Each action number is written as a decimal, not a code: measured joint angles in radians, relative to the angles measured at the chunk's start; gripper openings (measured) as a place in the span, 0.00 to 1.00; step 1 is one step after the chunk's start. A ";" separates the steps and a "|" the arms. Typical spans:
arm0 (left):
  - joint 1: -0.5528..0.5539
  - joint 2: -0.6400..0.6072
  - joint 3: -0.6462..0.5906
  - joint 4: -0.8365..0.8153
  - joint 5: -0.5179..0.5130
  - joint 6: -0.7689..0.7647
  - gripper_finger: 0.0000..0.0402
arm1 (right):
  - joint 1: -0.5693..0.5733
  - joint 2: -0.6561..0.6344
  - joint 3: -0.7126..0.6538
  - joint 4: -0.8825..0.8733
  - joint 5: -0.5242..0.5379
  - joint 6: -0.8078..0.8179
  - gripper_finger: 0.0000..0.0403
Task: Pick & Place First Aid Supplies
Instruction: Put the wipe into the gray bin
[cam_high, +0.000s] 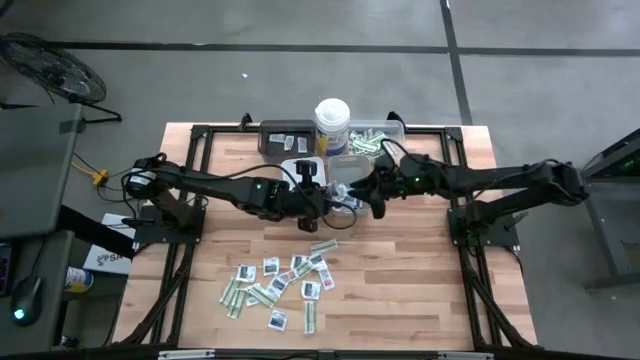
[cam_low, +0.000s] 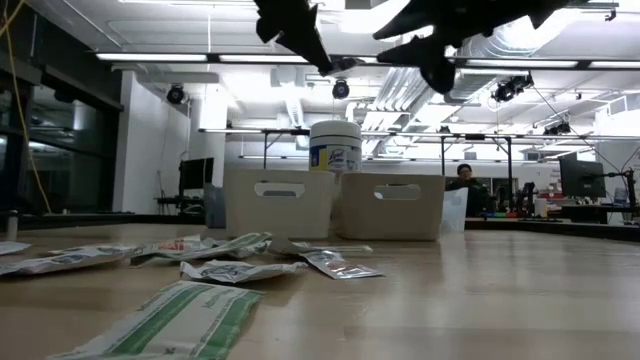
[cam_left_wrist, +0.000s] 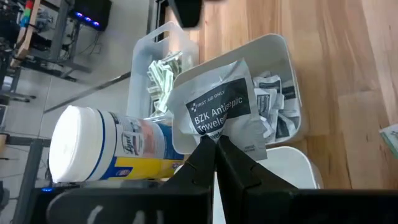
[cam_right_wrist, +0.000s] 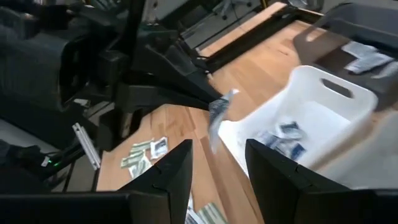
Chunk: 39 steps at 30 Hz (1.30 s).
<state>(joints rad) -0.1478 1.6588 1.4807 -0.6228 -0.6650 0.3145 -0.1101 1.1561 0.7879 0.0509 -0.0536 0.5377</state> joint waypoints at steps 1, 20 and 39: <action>0.000 0.000 0.000 0.001 -0.003 0.000 0.00 | 0.005 0.018 0.000 0.025 0.000 0.001 0.35; -0.001 0.000 0.000 0.004 -0.023 0.000 0.00 | 0.010 0.181 0.000 0.216 -0.069 0.023 0.11; -0.002 -0.001 0.000 -0.053 -0.038 0.059 0.11 | -0.003 0.179 0.000 0.168 -0.013 0.067 0.00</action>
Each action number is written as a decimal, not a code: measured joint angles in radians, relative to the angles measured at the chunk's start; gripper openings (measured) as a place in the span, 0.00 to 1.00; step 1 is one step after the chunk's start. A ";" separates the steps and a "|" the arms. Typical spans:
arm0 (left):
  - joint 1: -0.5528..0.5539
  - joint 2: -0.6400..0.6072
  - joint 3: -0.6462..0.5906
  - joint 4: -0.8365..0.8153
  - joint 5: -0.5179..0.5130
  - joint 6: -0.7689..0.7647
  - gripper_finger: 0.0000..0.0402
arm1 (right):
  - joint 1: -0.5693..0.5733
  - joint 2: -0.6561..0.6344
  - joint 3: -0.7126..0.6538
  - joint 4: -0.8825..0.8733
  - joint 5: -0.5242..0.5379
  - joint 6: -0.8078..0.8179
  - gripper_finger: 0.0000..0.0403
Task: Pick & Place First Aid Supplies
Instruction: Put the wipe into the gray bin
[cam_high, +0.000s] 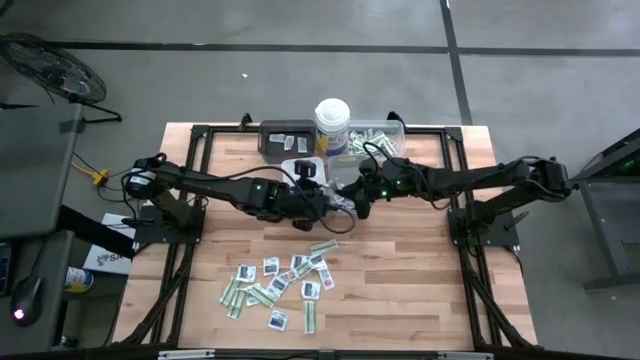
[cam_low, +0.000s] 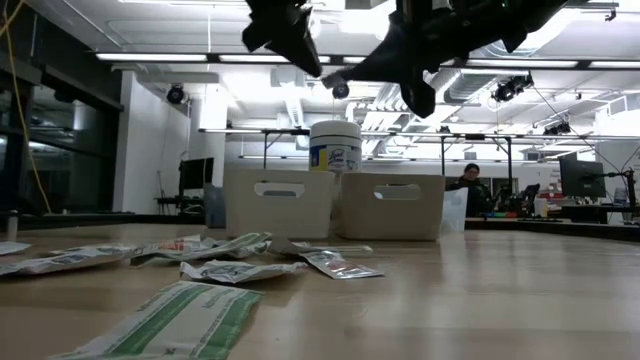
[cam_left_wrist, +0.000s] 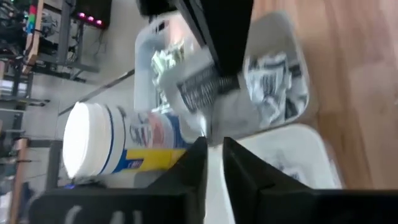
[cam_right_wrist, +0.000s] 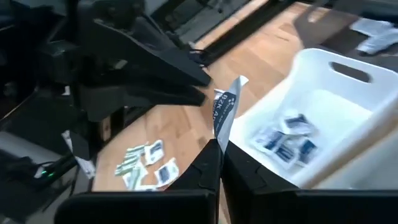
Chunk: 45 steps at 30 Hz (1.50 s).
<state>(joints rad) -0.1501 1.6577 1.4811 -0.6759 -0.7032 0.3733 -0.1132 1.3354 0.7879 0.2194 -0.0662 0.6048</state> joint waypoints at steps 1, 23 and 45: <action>0.000 0.000 0.000 -0.017 -0.009 -0.001 0.14 | -0.002 0.000 0.000 -0.011 0.007 0.003 0.00; -0.016 -0.241 -0.303 -0.219 0.164 -0.440 0.31 | -0.117 0.002 0.000 -0.356 0.008 0.027 0.00; -0.035 -0.357 -0.723 0.065 0.733 -0.716 0.31 | -0.124 0.066 0.000 -0.404 -0.060 -0.002 0.08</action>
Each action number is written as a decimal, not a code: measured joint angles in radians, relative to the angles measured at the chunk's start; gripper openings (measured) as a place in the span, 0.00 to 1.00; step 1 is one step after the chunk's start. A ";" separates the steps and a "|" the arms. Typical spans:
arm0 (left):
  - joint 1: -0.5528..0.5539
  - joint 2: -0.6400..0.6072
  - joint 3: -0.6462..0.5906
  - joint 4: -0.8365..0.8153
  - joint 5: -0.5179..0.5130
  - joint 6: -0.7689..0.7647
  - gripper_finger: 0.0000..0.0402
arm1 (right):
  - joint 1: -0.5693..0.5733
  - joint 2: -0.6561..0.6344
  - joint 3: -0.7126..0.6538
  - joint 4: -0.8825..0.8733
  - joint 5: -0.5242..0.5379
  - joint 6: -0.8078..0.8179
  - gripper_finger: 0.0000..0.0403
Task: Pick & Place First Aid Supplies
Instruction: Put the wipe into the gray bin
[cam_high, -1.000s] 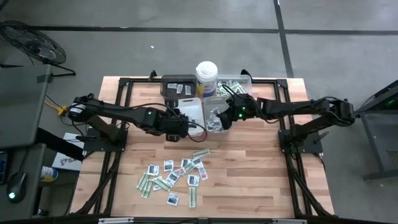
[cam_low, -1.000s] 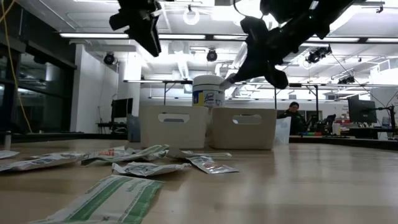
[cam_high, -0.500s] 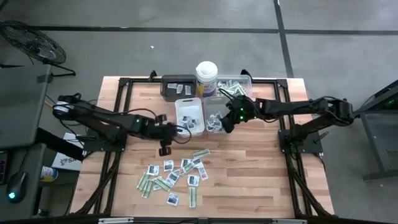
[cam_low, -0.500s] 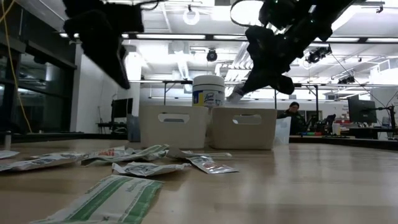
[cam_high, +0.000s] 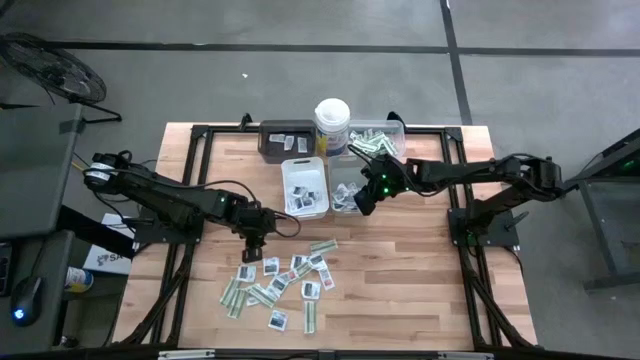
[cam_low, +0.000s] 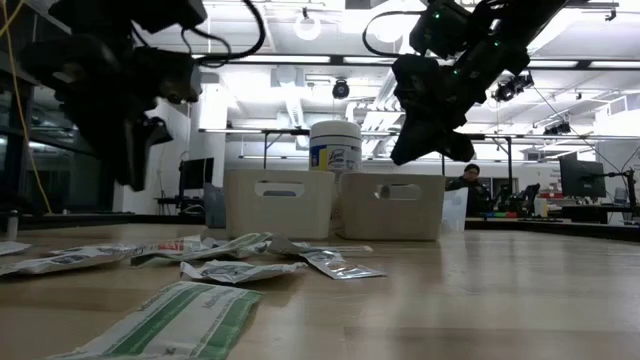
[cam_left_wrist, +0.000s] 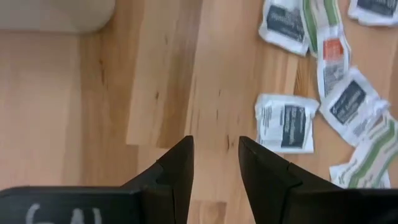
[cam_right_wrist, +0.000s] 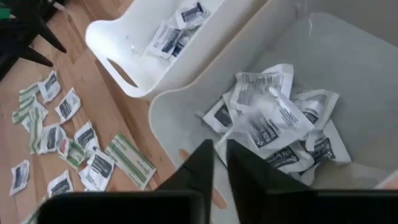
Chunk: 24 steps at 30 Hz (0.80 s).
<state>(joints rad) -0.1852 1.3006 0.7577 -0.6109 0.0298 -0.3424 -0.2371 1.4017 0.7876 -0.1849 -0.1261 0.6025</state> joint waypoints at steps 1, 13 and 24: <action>0.000 0.000 -0.004 -0.003 0.011 0.005 0.31 | 0.000 0.000 0.000 0.003 0.001 0.000 0.11; 0.000 0.013 -0.005 0.032 0.037 0.184 0.31 | 0.000 0.000 0.000 0.010 0.015 0.026 0.49; -0.082 0.161 -0.005 0.107 0.144 0.284 0.31 | 0.007 -0.035 0.000 0.127 -0.120 -0.108 0.55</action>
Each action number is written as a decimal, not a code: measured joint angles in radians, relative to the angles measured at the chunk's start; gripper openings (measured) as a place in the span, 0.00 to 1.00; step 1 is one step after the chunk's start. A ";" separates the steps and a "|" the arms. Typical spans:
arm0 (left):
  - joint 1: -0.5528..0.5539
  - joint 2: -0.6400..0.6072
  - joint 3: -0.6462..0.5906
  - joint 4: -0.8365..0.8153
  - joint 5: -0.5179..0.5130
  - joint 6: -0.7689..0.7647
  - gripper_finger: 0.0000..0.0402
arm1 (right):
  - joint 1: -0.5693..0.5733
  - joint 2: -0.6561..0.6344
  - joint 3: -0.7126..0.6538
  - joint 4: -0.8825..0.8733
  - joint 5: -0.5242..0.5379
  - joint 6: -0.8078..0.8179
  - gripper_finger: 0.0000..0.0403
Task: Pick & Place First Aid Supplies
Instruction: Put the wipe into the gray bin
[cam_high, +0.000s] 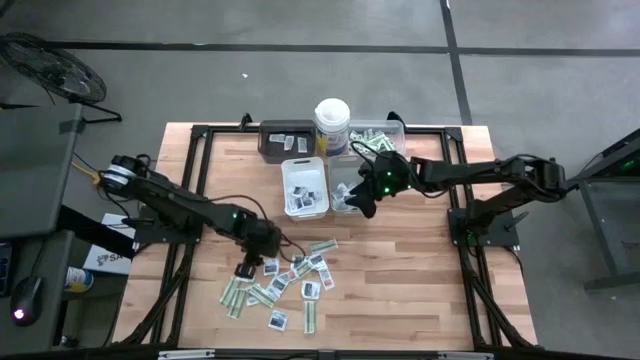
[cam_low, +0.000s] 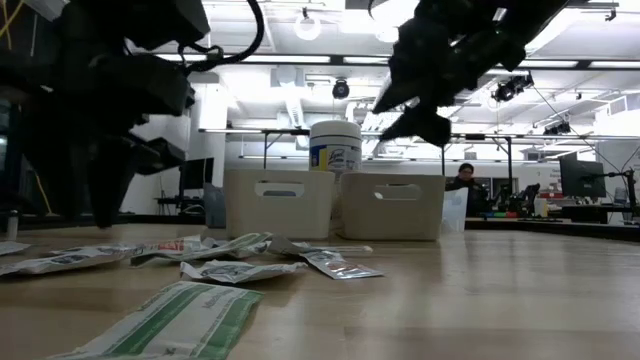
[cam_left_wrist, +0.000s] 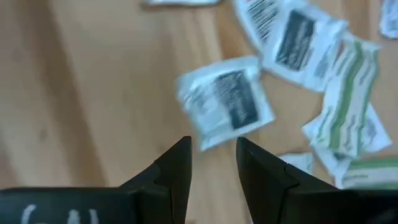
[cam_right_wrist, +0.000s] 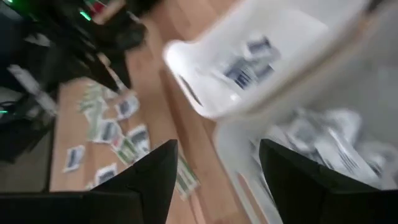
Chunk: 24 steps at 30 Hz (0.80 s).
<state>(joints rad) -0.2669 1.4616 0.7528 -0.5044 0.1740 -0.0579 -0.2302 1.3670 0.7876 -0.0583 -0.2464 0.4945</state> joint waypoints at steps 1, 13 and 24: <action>-0.011 0.013 0.000 0.018 -0.002 -0.008 0.31 | 0.007 0.000 0.000 0.027 -0.006 -0.009 0.55; -0.069 0.087 0.002 0.045 -0.123 -0.103 0.31 | 0.170 0.000 0.000 0.311 0.138 -0.279 0.55; -0.068 0.162 0.007 0.029 -0.160 -0.126 0.21 | 0.196 0.000 0.000 0.325 0.226 -0.289 0.55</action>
<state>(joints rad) -0.3349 1.6232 0.7599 -0.4755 0.0144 -0.1841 -0.0338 1.3666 0.7879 0.2668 -0.0200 0.2054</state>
